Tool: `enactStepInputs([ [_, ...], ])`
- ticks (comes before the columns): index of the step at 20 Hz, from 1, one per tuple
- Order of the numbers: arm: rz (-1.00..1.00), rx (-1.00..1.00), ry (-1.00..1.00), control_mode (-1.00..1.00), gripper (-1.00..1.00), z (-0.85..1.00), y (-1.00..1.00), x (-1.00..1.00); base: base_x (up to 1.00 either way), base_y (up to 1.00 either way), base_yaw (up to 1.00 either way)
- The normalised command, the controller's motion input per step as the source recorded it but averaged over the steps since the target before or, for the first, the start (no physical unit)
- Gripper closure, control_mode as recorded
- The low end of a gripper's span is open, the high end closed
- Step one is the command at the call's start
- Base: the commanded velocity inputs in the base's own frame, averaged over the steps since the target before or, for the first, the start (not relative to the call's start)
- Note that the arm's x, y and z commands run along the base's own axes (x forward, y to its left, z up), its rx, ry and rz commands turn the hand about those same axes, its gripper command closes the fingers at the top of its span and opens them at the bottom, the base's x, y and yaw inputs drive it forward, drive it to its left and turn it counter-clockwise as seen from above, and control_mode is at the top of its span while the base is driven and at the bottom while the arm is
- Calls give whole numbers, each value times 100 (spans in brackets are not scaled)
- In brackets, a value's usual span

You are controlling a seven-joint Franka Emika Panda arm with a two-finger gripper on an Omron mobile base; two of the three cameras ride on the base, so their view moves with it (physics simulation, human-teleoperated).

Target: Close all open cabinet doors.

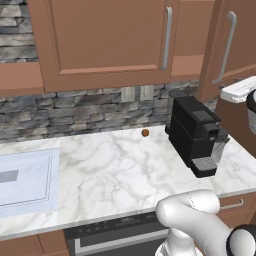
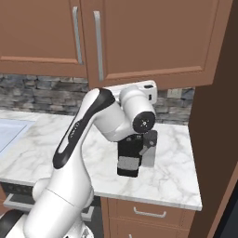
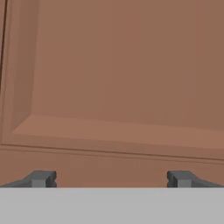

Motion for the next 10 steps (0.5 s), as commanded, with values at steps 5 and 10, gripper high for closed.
enactStepInputs([
  [5, -2, 0, 0, -100, -100, 0, 17, 41, 0, 0, 0],
  [10, -2, 0, 0, -100, -100, 0, 12, 37, 0, 0, 0],
])
